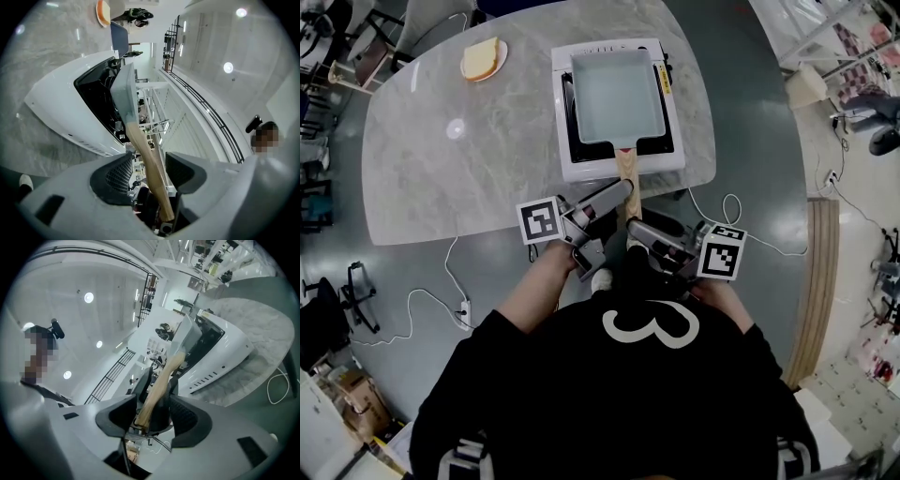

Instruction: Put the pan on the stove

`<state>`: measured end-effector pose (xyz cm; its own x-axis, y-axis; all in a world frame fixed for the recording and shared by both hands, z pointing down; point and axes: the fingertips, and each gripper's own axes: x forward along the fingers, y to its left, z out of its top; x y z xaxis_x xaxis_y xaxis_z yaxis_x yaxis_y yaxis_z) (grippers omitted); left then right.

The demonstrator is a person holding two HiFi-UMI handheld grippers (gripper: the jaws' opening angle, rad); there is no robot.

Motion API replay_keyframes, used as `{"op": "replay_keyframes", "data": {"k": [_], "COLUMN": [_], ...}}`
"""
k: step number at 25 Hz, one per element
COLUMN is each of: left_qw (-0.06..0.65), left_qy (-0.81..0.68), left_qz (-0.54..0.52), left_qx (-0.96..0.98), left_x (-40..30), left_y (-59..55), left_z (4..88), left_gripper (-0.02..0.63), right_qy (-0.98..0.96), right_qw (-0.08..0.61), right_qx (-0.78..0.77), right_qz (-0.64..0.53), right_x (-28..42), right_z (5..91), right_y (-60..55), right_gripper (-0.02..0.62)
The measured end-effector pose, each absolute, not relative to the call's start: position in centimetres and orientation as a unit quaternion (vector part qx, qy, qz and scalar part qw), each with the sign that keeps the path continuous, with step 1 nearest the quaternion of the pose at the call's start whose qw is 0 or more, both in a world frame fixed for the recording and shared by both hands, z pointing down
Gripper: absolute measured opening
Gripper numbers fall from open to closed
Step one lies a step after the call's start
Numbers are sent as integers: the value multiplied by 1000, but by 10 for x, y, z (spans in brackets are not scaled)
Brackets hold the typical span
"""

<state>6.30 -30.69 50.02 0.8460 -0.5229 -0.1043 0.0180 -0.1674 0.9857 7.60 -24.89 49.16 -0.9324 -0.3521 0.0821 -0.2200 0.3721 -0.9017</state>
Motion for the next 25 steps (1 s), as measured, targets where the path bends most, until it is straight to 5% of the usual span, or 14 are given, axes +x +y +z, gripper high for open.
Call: {"op": "replay_keyframes", "data": {"k": [14,25], "left_qw": [538,376], "left_qy": [-208,-261], "left_qz": [-168,-23], "left_qx": [799,889], "left_x": [31,19], "left_y": [-264,-207], "left_z": [463,419], "left_gripper": [216,135], "right_qy": [873,911], "right_qw": [73,79], "right_qx": [-244,-236], "right_qz": [-416,-328], "right_x": [103,87], "right_z": [438,384], "right_y": [-237,-186], "right_gripper": [198,71]}}
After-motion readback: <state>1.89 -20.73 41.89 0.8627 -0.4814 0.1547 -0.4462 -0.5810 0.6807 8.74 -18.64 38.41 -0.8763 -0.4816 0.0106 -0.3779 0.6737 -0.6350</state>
